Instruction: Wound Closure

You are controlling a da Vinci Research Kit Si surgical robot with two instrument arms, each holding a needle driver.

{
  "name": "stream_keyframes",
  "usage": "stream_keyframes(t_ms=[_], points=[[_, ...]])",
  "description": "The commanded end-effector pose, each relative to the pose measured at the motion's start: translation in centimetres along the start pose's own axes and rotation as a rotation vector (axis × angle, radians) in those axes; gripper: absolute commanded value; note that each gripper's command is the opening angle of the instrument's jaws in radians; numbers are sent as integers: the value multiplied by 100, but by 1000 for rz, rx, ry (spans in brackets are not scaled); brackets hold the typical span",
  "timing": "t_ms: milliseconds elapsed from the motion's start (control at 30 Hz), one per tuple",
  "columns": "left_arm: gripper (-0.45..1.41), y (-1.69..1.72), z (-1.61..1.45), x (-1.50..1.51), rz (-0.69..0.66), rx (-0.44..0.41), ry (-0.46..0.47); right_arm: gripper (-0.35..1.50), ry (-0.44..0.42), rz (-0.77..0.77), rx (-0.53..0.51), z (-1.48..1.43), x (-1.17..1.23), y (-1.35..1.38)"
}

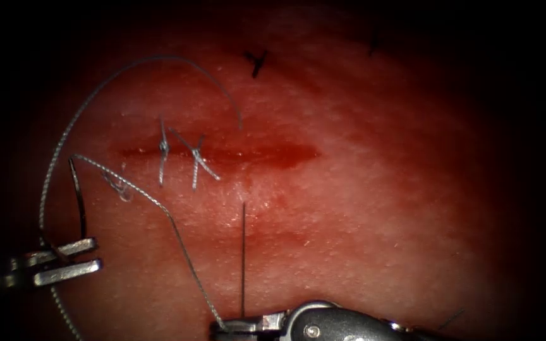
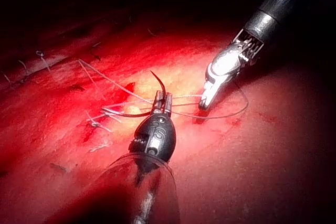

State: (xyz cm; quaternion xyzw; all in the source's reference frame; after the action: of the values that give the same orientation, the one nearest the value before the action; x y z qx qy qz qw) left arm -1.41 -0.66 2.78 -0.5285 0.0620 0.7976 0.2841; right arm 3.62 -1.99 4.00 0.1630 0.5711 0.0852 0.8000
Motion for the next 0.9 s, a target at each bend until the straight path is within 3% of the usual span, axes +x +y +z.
stream_keyframes(t_ms=[33,67,100,167,200,233,433,600,900], points=[[-45,3,4,4,9,1,6,-35,-3,-1,-11,9,3,0],[-45,3,4,4,9,1,6,-35,-3,-1,-11,9,3,0],[-45,4,2,8,12,1,8,27,-33,9,-76,9,3,1],[-45,2,0,16,9,6,15,111,-82,12,-196,10,2,8],[-45,0,0,18,12,5,18,135,-103,-10,-235,11,0,15],[-45,-7,2,21,5,15,18,145,-123,-40,-256,10,-6,27],[-45,-31,10,11,3,28,22,146,-120,-123,-235,2,-25,57],[-45,-65,-1,-16,12,74,-20,143,-118,-145,-292,-7,-51,95],[-45,-70,-2,-23,15,90,-29,138,-108,-184,-320,36,-100,138]])
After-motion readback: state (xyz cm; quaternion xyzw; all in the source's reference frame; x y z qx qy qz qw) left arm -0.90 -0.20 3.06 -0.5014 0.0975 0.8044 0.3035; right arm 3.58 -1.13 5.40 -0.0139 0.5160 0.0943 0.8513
